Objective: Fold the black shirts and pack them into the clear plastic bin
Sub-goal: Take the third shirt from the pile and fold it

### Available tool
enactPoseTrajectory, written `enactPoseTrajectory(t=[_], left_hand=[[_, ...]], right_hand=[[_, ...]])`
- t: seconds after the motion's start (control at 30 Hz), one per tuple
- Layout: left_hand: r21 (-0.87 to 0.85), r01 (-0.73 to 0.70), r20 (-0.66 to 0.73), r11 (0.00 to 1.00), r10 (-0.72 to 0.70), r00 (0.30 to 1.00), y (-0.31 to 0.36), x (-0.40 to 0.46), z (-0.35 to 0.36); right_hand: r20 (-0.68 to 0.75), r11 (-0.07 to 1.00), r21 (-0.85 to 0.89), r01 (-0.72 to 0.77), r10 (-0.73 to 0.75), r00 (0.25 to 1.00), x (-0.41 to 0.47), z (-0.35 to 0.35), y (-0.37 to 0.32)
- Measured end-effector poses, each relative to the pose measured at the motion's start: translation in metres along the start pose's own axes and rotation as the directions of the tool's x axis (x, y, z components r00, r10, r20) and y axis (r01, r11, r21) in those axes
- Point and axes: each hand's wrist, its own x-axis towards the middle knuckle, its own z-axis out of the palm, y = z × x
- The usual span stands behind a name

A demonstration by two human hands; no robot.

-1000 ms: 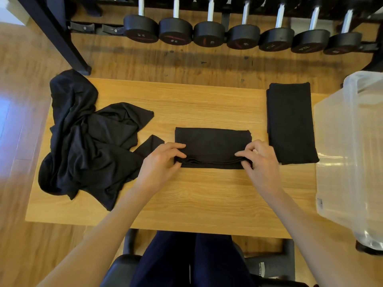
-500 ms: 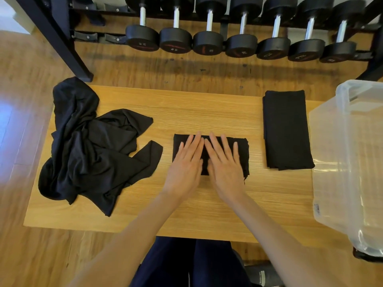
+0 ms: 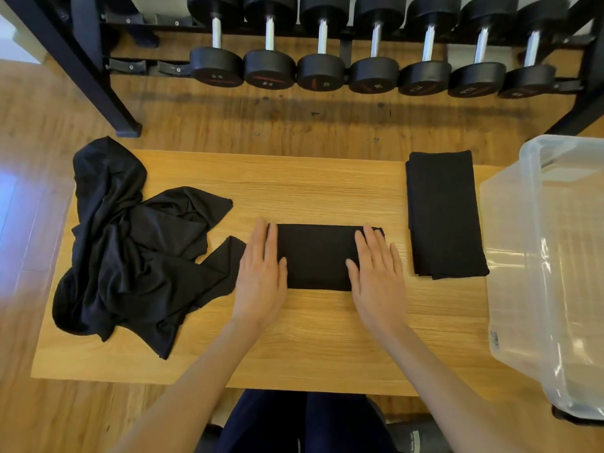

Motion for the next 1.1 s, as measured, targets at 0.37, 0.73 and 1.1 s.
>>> enactPoseTrajectory(t=[0.37, 0.73, 1.1], left_hand=[[-0.203, 0.343, 0.273, 0.917, -0.284, 0.919, 0.004, 0.033, -0.036], [-0.526, 0.167, 0.341, 0.834, 0.026, 0.94, 0.04, 0.044, -0.059], [-0.505, -0.275, 0.239, 0.818, 0.439, 0.866, 0.138, 0.036, -0.019]], right_hand=[[0.148, 0.996, 0.032, -0.078, 0.072, 0.986, 0.028, -0.037, 0.019], [0.366, 0.442, 0.704, -0.555, 0.443, 0.818, -0.043, -0.044, 0.037], [0.25, 0.22, 0.81, -0.544, 0.709, 0.66, -0.145, -0.043, 0.061]])
